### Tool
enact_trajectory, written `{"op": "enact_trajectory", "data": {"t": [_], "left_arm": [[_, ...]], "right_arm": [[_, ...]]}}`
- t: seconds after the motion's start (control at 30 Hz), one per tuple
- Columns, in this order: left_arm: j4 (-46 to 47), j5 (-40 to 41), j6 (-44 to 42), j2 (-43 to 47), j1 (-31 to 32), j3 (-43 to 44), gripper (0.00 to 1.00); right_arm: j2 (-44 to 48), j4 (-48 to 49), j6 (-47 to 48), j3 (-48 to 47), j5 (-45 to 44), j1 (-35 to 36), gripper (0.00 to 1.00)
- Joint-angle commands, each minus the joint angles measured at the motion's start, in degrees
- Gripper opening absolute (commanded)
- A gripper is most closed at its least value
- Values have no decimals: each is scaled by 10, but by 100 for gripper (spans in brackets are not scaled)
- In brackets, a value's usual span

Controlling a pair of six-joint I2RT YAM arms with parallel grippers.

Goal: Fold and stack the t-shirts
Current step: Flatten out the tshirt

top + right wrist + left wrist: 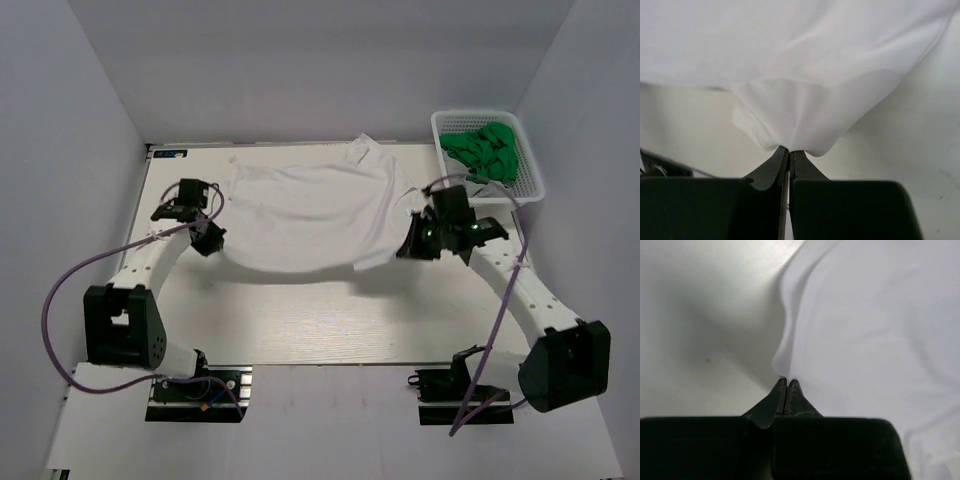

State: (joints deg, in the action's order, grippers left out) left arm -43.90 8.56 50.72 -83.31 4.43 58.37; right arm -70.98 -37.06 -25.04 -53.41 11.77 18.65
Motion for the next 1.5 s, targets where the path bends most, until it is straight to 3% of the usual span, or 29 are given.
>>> {"op": "enact_trajectory", "data": {"t": [0.0,0.33,0.47,0.67,0.93,1.2,1.47], "left_arm": [[-28,7,-26,98,3,106,0],[-54,37,-71,121,-8,361,0],[-34,16,-89,127,-8,438,0],[-47,8,-126,146,-8,545,0],[-60,19,-156,200,-3,644,0],[-77,-1,-162,261,-3,667,0],[-88,-28,-162,241,-3,677,0]], "right_arm": [[37,-49,7,-159,-102,-9,0],[23,-86,52,-458,-222,-18,0],[12,-91,84,-581,-219,-16,0],[19,-79,140,-685,-171,-17,0],[108,-24,177,-696,-123,-15,0],[164,-24,179,-705,-97,-15,0],[161,3,181,-664,-146,-14,0]]}}
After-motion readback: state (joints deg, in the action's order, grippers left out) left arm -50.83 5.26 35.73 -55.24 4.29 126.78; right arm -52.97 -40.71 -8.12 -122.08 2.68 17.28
